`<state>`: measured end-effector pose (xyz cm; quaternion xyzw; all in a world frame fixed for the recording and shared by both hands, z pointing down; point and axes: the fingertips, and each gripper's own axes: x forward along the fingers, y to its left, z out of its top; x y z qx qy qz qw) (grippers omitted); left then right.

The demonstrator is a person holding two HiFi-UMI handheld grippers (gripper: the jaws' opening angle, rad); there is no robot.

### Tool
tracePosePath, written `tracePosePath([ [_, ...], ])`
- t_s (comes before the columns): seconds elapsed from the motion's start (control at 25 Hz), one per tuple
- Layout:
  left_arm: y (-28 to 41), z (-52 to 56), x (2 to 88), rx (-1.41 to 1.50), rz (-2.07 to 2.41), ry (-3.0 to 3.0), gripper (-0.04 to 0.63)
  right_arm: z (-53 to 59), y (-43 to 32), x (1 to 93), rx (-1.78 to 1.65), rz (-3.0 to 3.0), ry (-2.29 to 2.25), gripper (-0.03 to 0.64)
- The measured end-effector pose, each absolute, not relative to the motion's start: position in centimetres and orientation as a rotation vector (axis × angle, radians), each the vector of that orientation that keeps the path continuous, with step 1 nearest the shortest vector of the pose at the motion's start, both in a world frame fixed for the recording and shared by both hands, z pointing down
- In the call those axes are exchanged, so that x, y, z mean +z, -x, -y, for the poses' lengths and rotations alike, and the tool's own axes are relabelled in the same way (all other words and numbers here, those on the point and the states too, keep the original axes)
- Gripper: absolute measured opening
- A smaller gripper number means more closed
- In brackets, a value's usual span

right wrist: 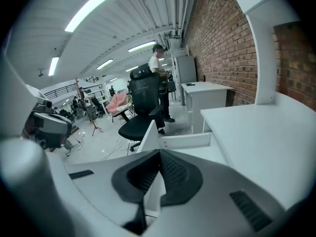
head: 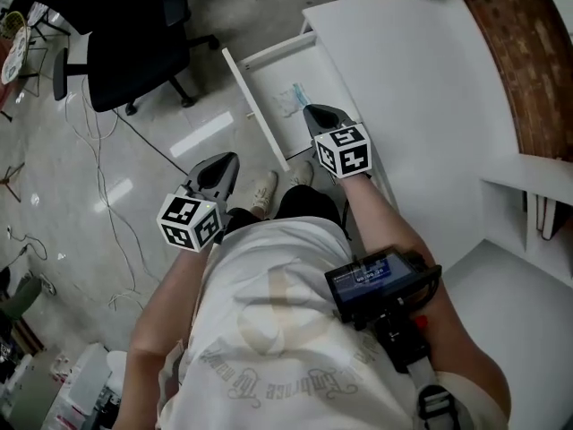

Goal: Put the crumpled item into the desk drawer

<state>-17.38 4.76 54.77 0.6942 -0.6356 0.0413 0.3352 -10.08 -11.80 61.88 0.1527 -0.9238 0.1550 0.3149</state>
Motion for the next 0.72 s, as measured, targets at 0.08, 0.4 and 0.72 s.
tracePosePath([
  [0.08, 17.4, -4.8, 54.4, 0.114, 1.658, -1.827, 0.028, 11.3, 9.9, 60.5, 0.408, 2.469, -0.401, 0.023],
  [0.4, 16.2, -3.8, 52.9, 0.106, 1.635, -1.904, 0.026, 10.1, 8.3, 56.4, 0.439, 2.571, -0.423, 0.023],
  [0.72, 14.8, -2.0, 51.4, 0.116, 1.582, -2.007, 0.028, 8.8, 6.3, 53.5, 0.467, 2.644, -0.461, 0.021],
])
